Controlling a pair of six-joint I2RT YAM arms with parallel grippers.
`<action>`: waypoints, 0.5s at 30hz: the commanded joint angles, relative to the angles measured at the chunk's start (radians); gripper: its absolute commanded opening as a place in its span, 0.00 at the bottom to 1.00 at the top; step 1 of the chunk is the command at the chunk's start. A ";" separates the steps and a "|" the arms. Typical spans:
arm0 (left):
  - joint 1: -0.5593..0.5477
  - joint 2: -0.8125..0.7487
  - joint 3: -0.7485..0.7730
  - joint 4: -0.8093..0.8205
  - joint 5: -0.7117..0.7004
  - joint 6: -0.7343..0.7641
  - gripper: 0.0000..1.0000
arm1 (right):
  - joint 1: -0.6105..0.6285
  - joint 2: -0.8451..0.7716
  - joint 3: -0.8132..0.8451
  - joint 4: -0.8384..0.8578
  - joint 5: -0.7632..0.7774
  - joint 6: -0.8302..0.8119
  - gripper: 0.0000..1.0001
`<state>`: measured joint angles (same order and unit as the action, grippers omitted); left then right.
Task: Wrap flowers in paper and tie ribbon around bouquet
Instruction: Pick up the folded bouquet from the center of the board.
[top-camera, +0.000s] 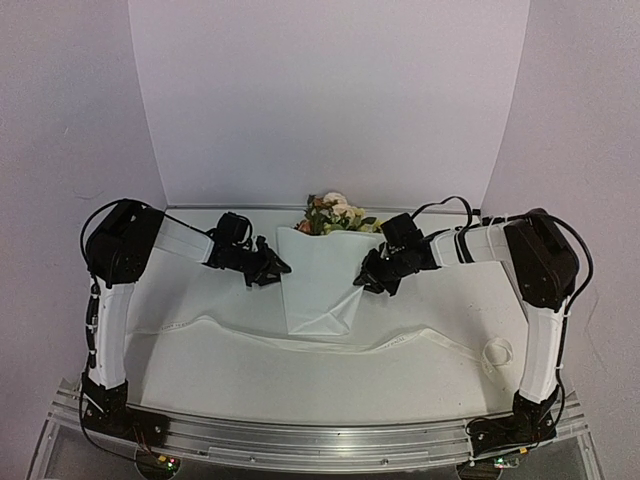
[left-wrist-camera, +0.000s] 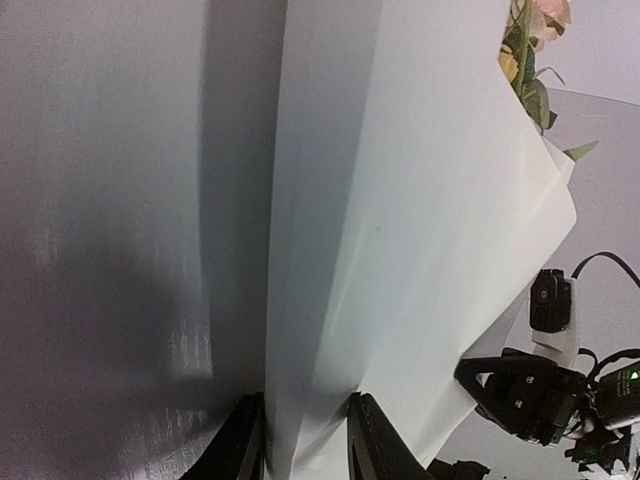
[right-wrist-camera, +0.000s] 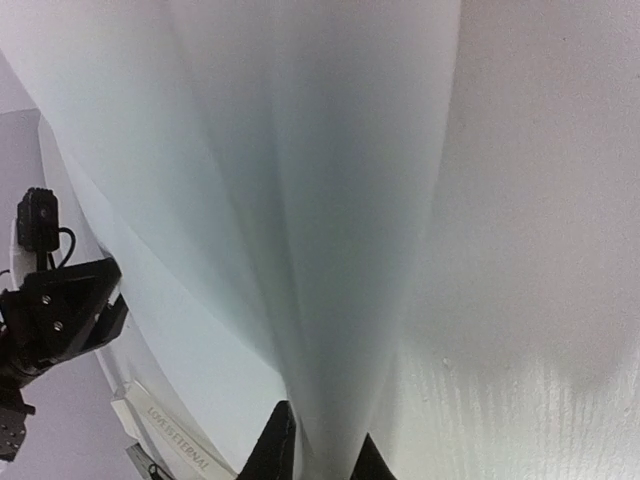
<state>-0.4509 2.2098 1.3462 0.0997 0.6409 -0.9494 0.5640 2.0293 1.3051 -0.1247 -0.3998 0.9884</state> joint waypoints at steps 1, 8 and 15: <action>0.000 0.000 0.063 -0.063 0.023 -0.024 0.25 | -0.010 -0.010 0.058 -0.084 -0.015 0.039 0.09; 0.000 -0.049 0.081 -0.153 0.032 -0.030 0.16 | -0.011 -0.052 0.065 -0.139 -0.043 0.080 0.07; 0.000 -0.091 0.045 -0.150 0.053 -0.060 0.13 | -0.011 -0.095 0.023 -0.158 -0.058 0.121 0.05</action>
<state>-0.4530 2.2027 1.3934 -0.0349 0.6781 -0.9850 0.5568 2.0102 1.3386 -0.2444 -0.4463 1.0755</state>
